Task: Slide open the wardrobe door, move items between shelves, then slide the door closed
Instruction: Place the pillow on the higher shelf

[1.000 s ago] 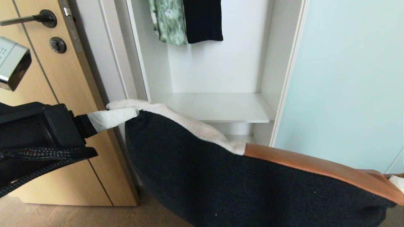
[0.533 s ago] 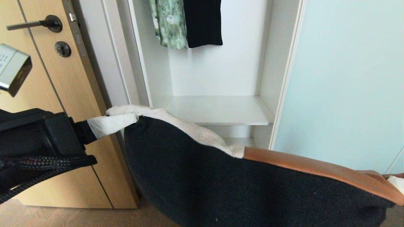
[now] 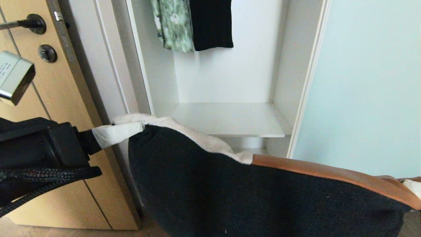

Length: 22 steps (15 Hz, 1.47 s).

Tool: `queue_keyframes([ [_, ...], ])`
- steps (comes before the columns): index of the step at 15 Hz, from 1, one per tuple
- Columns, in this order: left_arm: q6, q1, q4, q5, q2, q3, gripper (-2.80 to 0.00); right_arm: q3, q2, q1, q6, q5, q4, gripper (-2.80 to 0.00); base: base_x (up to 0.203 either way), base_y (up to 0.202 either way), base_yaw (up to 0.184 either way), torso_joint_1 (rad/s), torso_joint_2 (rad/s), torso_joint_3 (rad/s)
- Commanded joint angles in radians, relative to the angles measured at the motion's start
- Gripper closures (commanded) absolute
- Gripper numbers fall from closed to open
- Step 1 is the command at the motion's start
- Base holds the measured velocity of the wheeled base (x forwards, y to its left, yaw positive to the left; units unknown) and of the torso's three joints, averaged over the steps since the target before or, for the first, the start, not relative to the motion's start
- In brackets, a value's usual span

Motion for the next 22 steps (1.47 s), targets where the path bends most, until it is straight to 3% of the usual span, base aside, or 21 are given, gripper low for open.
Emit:
queue_keyframes([
  [1,-0.003,0.001,-0.002,0.000,0.002,0.000,0.00,0.002,0.006,0.000,0.003,0.004,-0.001,0.00,0.191,0.000,-0.002,0.007,0.01,0.002],
  [14,-0.002,0.000,-0.002,-0.003,0.004,-0.003,0.00,-0.010,0.034,0.000,0.003,0.004,-0.003,0.00,0.194,0.000,0.000,0.002,0.00,0.002],
  [17,0.066,0.009,0.009,0.005,0.011,-0.033,0.00,-0.074,0.107,0.000,0.003,-0.002,-0.037,0.00,0.021,0.000,-0.001,0.004,0.00,0.001],
  [22,0.068,0.083,0.052,0.093,0.097,-0.160,0.00,-0.214,0.257,-0.003,-0.003,-0.037,-0.049,0.00,0.000,0.000,0.000,0.000,0.00,0.000],
])
